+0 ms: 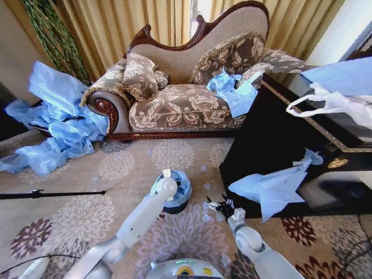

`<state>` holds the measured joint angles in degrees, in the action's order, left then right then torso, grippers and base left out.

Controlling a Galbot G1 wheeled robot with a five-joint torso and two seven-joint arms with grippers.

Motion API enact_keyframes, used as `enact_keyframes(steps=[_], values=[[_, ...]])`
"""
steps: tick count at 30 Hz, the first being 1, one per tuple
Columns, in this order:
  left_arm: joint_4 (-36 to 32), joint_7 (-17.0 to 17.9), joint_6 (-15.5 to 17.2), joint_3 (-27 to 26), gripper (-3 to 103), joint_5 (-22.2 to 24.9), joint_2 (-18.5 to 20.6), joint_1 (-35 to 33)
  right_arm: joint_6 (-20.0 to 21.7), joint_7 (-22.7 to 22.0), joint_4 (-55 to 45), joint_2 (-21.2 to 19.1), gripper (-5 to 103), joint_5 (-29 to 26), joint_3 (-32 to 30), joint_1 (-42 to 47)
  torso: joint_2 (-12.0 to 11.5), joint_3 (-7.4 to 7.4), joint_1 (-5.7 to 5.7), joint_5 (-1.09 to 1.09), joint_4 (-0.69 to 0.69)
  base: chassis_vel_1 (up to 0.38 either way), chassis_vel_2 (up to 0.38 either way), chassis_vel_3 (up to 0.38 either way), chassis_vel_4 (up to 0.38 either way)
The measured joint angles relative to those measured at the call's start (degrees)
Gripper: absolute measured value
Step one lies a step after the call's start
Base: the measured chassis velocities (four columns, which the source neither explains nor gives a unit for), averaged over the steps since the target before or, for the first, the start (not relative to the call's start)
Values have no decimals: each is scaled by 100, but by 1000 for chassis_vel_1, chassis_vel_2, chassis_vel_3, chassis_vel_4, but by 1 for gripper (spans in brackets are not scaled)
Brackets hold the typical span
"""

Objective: Place a garbage bag over the trash bin.

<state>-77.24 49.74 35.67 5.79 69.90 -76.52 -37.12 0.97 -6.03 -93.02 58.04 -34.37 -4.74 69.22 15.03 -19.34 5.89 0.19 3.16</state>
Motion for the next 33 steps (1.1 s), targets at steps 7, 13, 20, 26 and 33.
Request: enact_keyframes(steps=[7, 13, 20, 26, 33], values=[[656, -238, -19, 38, 0, -287, -207, 38, 22, -52, -75, -45, 100, -19, 55, -4, 1, 0, 0, 0, 1, 0, 0, 0, 0], [1067, -537, -43, 128, 0, -618, -307, 9, 30, -94, -91, -18, 100, -18, 141, -16, 1, 0, -1, 0, 1, 0, 0, 0, 0], [1781, -853, -149, 209, 0, -999, -586, 215, 54, -171, -132, 45, 100, -13, 254, -56, 2, 1, -1, -1, 0, 0, 0, 0, 0], [2393, -1200, -397, 246, 0, -1328, -821, 429, 60, -183, -170, 19, 100, -4, 247, -7, 2, -3, 2, 1, -2, 0, 0, 0, 0], [2286, -1536, -707, 209, 0, -1706, -962, 499, 77, -185, -240, -38, 100, 16, 201, 96, 2, 1, -1, 0, 1, 0, 0, 0, 0]])
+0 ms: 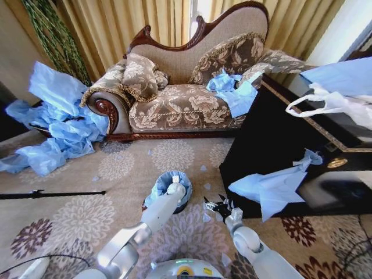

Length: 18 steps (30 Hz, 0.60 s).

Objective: Place a garbage bag over the trash bin.

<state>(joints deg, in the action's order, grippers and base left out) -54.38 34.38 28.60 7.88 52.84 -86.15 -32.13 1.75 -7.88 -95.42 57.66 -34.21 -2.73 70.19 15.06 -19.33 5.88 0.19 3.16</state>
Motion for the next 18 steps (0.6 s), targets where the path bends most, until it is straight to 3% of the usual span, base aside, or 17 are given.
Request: enact_keyframes(steps=[5, 8, 10, 15, 18], values=[[-82, -271, -39, -8, 0, -160, 1, -27, 20, -20, -49, 12, 100, 2, 24, 12, 0, -1, 0, 0, -2, 0, 0, 0, 0], [-55, -250, 51, 3, 0, -165, -54, -23, 28, -46, -73, 4, 100, 2, 47, 8, 0, -1, 0, 0, -1, 0, 0, 0, 0], [-85, 106, 320, 36, 0, -31, -108, -58, 36, -66, -125, -53, 100, -4, 70, 6, 0, -1, 0, 0, 1, 0, 0, 0, 0], [-85, 566, 546, 35, 0, 246, -70, -101, 37, -73, -210, -102, 100, -17, 35, 40, 0, 1, 0, 0, 0, 0, 0, 0, 0], [19, 625, 537, 10, 0, 276, -59, -78, 37, -74, -245, -103, 100, -17, -2, 84, 2, 4, -3, 0, 4, 0, 0, 0, 0]])
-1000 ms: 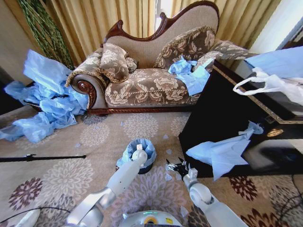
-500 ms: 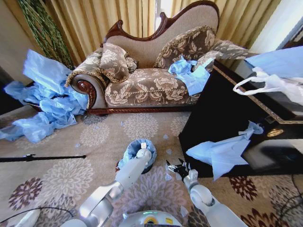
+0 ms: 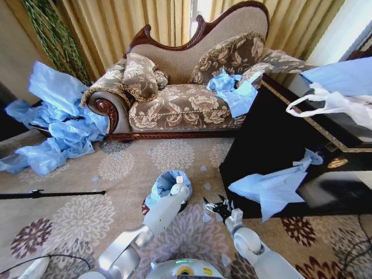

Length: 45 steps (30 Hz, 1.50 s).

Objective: Place a garbage bag over the trash bin.

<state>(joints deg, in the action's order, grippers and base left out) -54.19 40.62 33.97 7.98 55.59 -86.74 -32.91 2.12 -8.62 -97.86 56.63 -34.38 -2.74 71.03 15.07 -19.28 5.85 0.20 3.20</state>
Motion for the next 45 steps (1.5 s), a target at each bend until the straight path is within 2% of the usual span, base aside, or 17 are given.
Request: enact_keyframes(steps=[2, 4, 5, 8, 9, 13, 27, 32, 37, 40, 43, 45], values=[[95, 6, -40, -26, 0, -4, 12, 9, 0, 0, -15, 2, 100, 4, -10, 33, 1, 1, -1, -1, 0, 0, 0, 0, 0], [284, 22, -62, -47, 0, -12, 30, -23, -8, 2, -26, 12, 100, 18, -17, 81, -6, -11, 5, 1, -11, 0, 0, 0, 0], [339, 30, -81, -85, 0, -32, 19, 0, -13, 4, -37, 25, 100, 33, -17, 108, -6, -8, 6, 2, -6, 0, 0, 0, 0], [341, 72, -118, -120, 0, -43, 38, 7, -17, 4, -52, 29, 100, 46, -14, 133, -6, -5, 3, -1, -4, 0, 0, 0, 0], [322, 79, -117, -127, 0, -34, 63, 3, -16, 3, -52, 29, 100, 52, -13, 137, -6, -7, 3, 1, 0, 0, 0, 0, 0], [194, 76, -151, -158, 0, -82, 135, 25, -13, 0, -52, 36, 100, 65, -3, 104, -6, -6, 4, -1, -5, 0, 0, 0, 0], [-121, 95, -364, -301, 0, -326, 165, 126, 20, -38, -86, -13, 100, 65, 19, 105, -3, -5, 3, 0, -3, 0, 0, 0, 0], [-33, -9, -484, -344, 0, -570, 139, 188, 23, -38, -87, 16, 100, 75, 31, 103, -3, -5, 3, 1, -3, 0, 0, 0, 0], [82, -352, -651, -320, 0, -698, 128, 213, 33, -38, -111, 27, 100, 105, 51, 122, -3, -5, 3, 0, -3, 0, 0, 0, 0], [-177, -422, -570, -293, 0, -660, 196, 130, 34, -41, -124, 16, 100, 108, 46, 133, -3, -5, 3, 1, -3, 0, 0, 0, 0], [-1156, -431, -221, -211, 0, -418, 581, -217, 41, -56, -240, -38, 100, 94, -15, 203, -3, -4, 3, 1, -2, 0, 0, 0, 0], [-1500, -389, -110, -189, 0, -346, 776, -384, 45, -58, -299, -79, 100, 69, -52, 246, -3, -5, 3, 1, -5, 0, 0, 0, 0]])
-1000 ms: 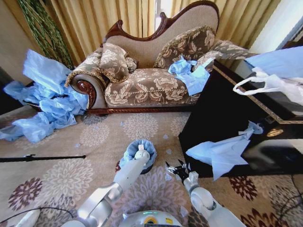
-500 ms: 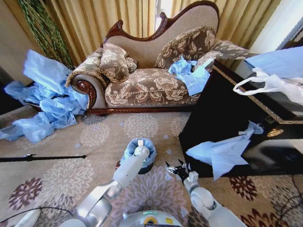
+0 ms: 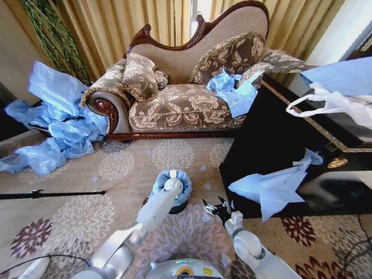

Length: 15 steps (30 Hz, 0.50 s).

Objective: Place a garbage bag over the trash bin.

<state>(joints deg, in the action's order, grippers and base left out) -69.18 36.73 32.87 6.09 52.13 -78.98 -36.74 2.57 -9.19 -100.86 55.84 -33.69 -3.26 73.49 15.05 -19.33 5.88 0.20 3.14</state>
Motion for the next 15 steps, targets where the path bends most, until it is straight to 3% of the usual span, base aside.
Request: enact_keyframes(steps=[4, 6, 9, 11, 14, 15], values=[[-359, 152, 141, -25, -3, 75, 228, -228, 0, 2, -64, -32, 100, -20, -46, 58, 0, 0, 0, 0, 1, 0, 0, 0, 0], [-431, 183, 161, -44, 1, 83, 275, -286, 0, 3, -82, -36, 100, -22, -53, 73, 0, 0, 0, 0, 2, 0, 0, 0, 0], [-922, -86, 11, -120, 17, 97, 532, -596, 0, 4, -154, -43, 100, -21, -81, 150, 0, 0, 0, 1, 2, 0, 0, 0, 0], [-1058, -230, -35, -146, 17, 93, 596, -676, 0, 5, -165, -45, 100, -18, -88, 170, 0, 0, 0, 1, 2, 0, 0, 0, 0], [-1461, -575, -214, -220, 33, 95, 757, -901, 0, 9, -229, -66, 100, -5, -116, 249, 0, 0, 0, 0, 2, 0, 0, 0, 0], [-1461, -575, -214, -220, 33, 95, 757, -901, 0, 9, -229, -66, 100, -5, -116, 249, 0, 0, 0, 0, 2, 0, 0, 0, 0]])
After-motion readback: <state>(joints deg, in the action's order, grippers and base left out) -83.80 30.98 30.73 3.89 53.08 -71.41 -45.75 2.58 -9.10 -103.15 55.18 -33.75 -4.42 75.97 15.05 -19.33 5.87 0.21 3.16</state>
